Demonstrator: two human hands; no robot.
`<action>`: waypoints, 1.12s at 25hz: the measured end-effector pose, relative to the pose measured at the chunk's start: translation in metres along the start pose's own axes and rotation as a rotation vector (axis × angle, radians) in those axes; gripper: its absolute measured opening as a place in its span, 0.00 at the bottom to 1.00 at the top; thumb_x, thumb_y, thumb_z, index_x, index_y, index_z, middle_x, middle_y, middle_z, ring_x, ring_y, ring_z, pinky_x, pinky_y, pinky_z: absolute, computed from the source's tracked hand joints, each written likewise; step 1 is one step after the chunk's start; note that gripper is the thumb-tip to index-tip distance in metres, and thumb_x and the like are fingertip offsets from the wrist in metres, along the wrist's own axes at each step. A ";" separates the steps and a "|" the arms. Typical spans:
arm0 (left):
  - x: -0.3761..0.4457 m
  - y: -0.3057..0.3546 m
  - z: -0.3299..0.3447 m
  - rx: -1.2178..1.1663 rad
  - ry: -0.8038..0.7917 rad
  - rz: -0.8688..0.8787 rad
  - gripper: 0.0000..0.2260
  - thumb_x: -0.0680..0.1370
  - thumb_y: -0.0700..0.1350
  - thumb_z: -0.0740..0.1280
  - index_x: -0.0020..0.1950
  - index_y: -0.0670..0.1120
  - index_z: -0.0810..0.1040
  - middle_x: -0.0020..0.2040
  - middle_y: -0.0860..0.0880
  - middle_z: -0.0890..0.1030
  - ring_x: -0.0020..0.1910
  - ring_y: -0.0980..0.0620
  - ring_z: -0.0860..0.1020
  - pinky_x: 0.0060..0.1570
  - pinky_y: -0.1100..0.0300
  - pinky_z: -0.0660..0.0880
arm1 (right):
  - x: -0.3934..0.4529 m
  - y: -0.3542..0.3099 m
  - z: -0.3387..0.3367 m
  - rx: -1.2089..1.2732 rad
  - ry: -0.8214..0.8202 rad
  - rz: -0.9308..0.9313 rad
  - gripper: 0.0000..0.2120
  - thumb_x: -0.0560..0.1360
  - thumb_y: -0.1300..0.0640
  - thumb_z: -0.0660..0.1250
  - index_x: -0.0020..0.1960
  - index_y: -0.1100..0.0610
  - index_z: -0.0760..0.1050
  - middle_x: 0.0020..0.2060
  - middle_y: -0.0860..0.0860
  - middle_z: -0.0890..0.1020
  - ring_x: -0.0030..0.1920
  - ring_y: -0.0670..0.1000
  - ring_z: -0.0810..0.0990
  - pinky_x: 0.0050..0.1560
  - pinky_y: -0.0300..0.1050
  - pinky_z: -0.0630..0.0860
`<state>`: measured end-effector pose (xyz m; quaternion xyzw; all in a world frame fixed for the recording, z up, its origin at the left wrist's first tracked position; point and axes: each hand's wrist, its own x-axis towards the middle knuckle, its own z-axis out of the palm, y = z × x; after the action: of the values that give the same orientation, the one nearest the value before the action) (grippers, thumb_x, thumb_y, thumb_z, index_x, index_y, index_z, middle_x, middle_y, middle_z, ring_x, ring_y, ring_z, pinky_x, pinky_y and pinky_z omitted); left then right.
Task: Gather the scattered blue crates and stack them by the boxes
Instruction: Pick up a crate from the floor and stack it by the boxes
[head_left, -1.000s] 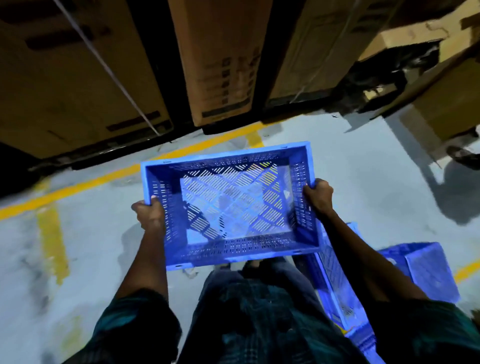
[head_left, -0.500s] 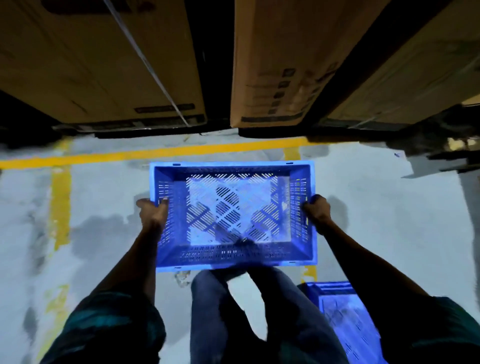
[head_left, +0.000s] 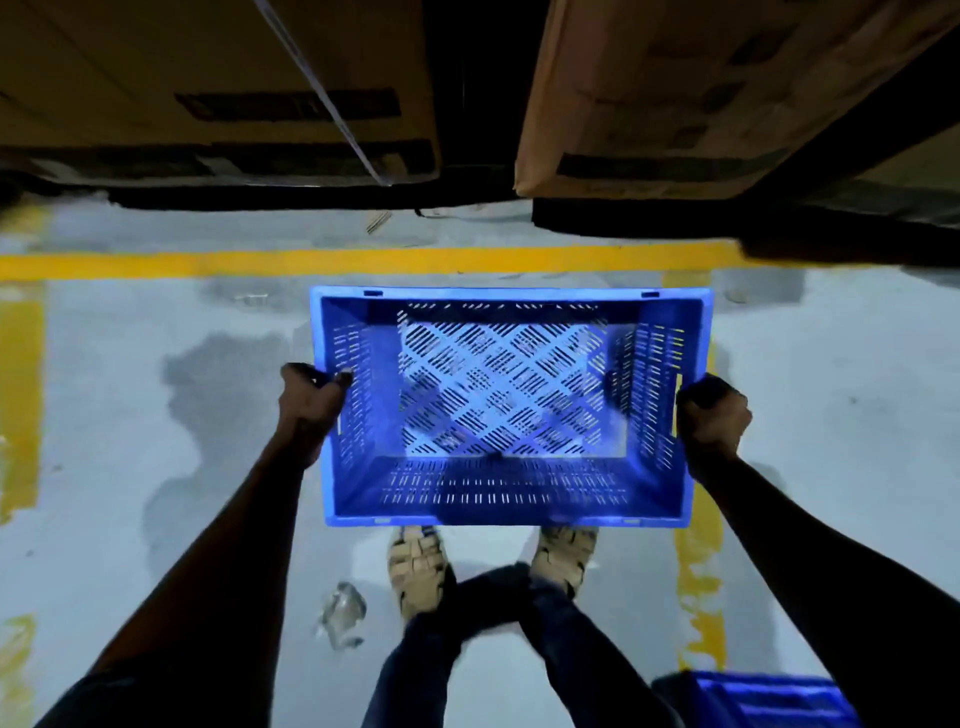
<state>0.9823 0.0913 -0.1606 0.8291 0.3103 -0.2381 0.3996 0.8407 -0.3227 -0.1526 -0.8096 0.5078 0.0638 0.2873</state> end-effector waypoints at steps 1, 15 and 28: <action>0.008 -0.002 0.004 0.020 -0.009 0.002 0.17 0.77 0.49 0.71 0.53 0.45 0.64 0.47 0.43 0.74 0.39 0.46 0.73 0.41 0.53 0.71 | 0.003 -0.002 0.007 0.007 0.020 -0.012 0.13 0.62 0.55 0.56 0.38 0.59 0.76 0.32 0.56 0.75 0.34 0.56 0.69 0.38 0.45 0.58; 0.114 -0.012 0.095 -0.004 0.025 -0.004 0.20 0.72 0.50 0.73 0.54 0.45 0.65 0.53 0.39 0.77 0.46 0.44 0.76 0.45 0.51 0.74 | 0.100 -0.001 0.118 0.323 0.131 0.217 0.21 0.68 0.66 0.61 0.58 0.55 0.82 0.50 0.58 0.86 0.54 0.56 0.82 0.58 0.37 0.74; -0.039 0.076 0.160 0.461 -0.078 0.197 0.27 0.76 0.52 0.68 0.71 0.43 0.67 0.69 0.39 0.71 0.70 0.38 0.69 0.69 0.42 0.65 | -0.002 -0.038 0.082 0.309 -0.044 0.026 0.26 0.70 0.59 0.64 0.67 0.61 0.70 0.58 0.61 0.82 0.57 0.61 0.80 0.56 0.45 0.71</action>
<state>0.9851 -0.0883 -0.1874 0.9146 0.1500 -0.2943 0.2331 0.8882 -0.2650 -0.2044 -0.7475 0.5155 0.0063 0.4188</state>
